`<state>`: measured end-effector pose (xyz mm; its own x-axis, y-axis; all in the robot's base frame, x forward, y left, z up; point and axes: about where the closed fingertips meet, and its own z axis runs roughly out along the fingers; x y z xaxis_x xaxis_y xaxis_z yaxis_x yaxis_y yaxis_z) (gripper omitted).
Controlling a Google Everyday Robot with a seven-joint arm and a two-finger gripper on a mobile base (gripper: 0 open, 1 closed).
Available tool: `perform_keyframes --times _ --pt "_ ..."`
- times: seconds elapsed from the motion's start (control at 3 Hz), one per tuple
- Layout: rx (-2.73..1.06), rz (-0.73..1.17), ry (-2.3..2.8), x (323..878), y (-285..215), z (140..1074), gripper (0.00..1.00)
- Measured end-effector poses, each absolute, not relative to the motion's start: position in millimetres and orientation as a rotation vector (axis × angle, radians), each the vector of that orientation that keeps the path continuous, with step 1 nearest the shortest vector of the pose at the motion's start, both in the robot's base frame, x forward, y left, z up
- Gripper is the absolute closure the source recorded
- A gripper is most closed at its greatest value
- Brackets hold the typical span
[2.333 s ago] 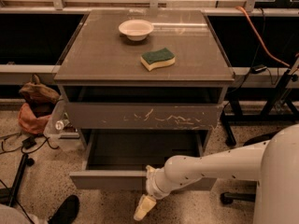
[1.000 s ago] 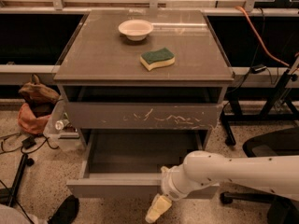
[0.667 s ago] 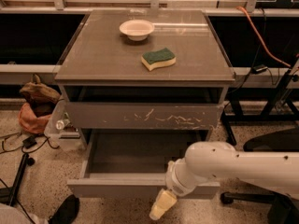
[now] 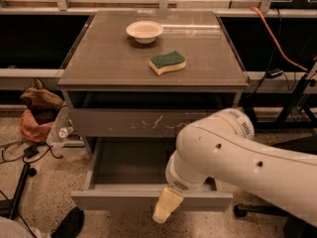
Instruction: Open middle drawer
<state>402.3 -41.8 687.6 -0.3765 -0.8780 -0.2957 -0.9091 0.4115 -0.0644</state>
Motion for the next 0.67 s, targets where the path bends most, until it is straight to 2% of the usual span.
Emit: perform_keyframes --times 0.33,0.67 --pt "-1.517 -0.057 2.33 392.8 -40.8 773.3 0.0" --pt "-1.499 -0.151 2.271 383.4 -38.9 812.7 0.0"
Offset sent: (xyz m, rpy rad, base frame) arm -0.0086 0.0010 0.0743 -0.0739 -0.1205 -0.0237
